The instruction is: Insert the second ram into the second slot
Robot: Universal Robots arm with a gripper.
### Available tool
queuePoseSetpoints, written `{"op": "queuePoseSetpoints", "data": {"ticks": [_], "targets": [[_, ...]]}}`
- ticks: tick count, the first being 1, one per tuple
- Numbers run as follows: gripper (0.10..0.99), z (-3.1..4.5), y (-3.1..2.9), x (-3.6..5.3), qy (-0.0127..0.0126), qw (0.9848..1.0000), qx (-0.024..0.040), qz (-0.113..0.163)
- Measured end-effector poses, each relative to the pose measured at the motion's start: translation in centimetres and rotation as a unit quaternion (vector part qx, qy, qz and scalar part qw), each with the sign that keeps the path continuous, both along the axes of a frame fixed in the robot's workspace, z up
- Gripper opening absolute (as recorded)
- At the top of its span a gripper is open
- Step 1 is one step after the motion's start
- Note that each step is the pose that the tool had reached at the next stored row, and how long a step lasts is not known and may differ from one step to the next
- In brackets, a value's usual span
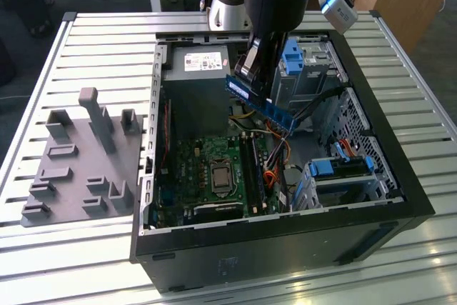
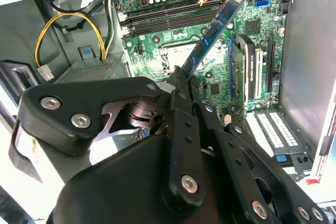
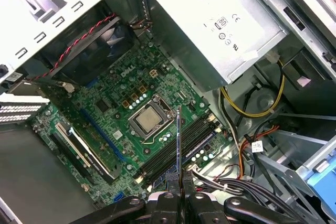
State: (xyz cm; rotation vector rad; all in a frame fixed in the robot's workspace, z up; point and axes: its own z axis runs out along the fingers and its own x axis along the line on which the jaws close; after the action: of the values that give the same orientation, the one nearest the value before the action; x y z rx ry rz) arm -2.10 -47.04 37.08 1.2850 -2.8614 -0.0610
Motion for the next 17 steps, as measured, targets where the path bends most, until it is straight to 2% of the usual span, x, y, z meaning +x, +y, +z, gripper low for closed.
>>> {"op": "queuePoseSetpoints", "data": {"ticks": [17], "targets": [[0.137,0.0,0.0,0.0,0.0,0.9997,0.0,-0.026]]}}
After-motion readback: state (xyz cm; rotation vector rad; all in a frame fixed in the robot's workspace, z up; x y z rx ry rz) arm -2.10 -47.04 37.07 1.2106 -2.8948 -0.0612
